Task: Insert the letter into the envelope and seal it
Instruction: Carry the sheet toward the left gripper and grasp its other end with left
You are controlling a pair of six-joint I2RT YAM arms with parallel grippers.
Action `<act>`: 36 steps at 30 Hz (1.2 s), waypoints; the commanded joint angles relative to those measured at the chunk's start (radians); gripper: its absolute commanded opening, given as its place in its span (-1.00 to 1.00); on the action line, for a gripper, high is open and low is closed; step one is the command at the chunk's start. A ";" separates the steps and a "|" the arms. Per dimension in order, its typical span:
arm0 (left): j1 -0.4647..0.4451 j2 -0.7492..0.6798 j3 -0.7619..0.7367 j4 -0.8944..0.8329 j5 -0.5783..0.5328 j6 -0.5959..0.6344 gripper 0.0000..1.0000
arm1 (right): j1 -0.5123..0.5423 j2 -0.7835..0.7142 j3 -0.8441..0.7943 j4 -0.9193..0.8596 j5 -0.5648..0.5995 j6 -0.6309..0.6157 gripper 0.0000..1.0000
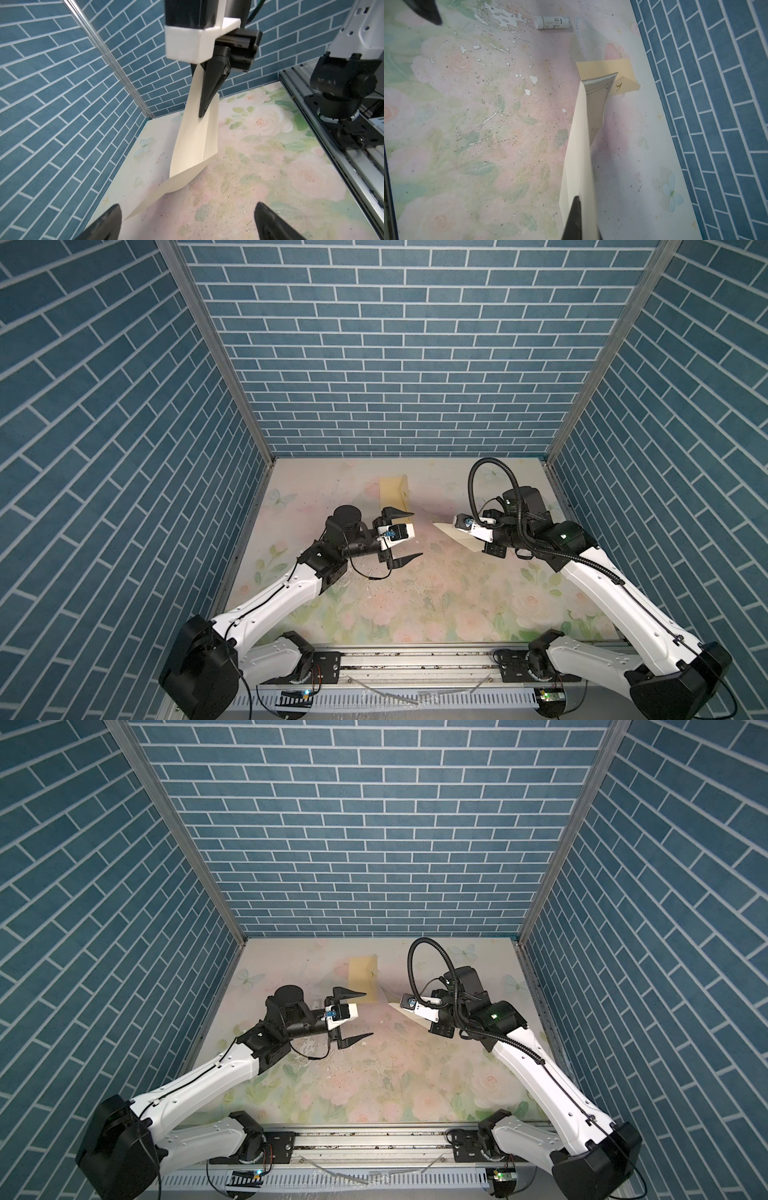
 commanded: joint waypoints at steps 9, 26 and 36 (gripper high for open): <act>-0.017 0.066 0.078 -0.161 0.021 0.217 0.73 | 0.072 -0.019 0.071 -0.080 -0.022 -0.154 -1.00; -0.025 0.142 0.112 -0.257 -0.038 0.304 -0.07 | 0.130 -0.008 0.079 -0.093 -0.048 -0.177 -1.00; -0.041 0.167 0.101 -0.241 -0.036 0.302 -0.55 | 0.130 -0.002 0.068 -0.069 -0.047 -0.176 -1.00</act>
